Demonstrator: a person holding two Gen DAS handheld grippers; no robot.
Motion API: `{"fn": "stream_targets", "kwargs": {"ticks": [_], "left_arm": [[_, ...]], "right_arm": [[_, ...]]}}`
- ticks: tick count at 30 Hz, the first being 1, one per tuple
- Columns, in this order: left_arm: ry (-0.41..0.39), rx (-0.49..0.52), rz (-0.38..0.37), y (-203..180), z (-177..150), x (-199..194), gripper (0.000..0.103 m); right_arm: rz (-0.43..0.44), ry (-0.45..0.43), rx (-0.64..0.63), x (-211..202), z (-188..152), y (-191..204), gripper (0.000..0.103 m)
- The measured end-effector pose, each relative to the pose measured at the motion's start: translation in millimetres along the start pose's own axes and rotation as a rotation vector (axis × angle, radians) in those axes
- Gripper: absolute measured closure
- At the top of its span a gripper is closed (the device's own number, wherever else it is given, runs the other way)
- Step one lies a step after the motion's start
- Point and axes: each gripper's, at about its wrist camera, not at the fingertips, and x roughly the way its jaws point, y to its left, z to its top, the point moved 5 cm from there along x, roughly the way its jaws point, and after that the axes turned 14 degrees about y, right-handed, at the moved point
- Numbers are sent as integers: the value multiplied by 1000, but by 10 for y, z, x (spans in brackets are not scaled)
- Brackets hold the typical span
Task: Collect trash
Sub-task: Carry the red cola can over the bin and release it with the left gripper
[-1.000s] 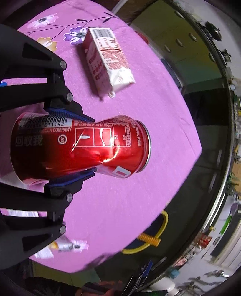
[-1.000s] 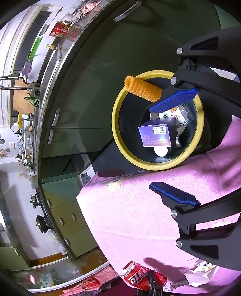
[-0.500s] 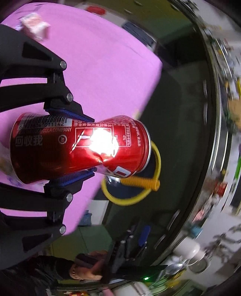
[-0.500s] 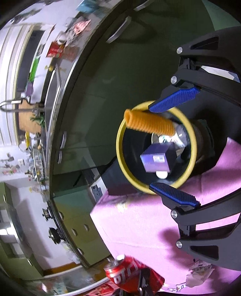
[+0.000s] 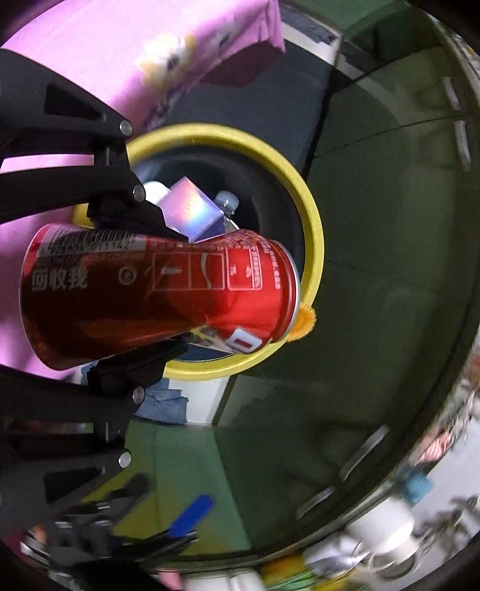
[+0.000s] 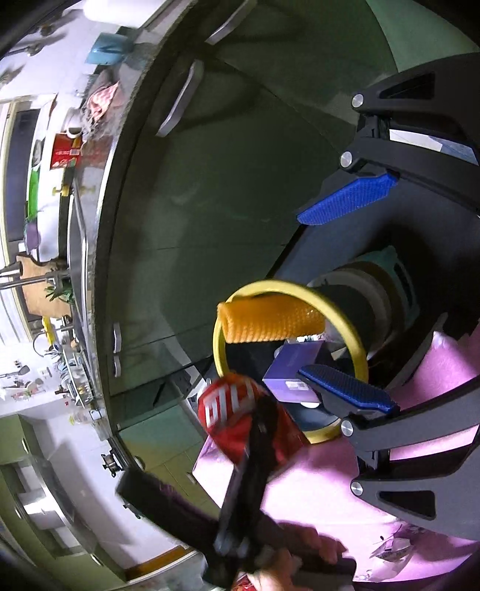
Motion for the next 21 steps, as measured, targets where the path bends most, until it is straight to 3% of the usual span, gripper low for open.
{"fn": "stream_targets", "kwargs": {"ticks": [3, 10, 16, 21], "left_arm": [[-22, -39, 26, 36, 105, 57, 23], [-103, -34, 44, 42, -74, -315, 23], [-244, -39, -27, 152, -646, -997, 17], [-378, -84, -67, 403, -1343, -1461, 16]], "right_arm": [[7, 6, 4, 18, -25, -40, 25], [24, 8, 0, 6, -62, -16, 24], [34, 2, -39, -28, -66, 195, 24], [43, -2, -74, -72, -74, 404, 24]]}}
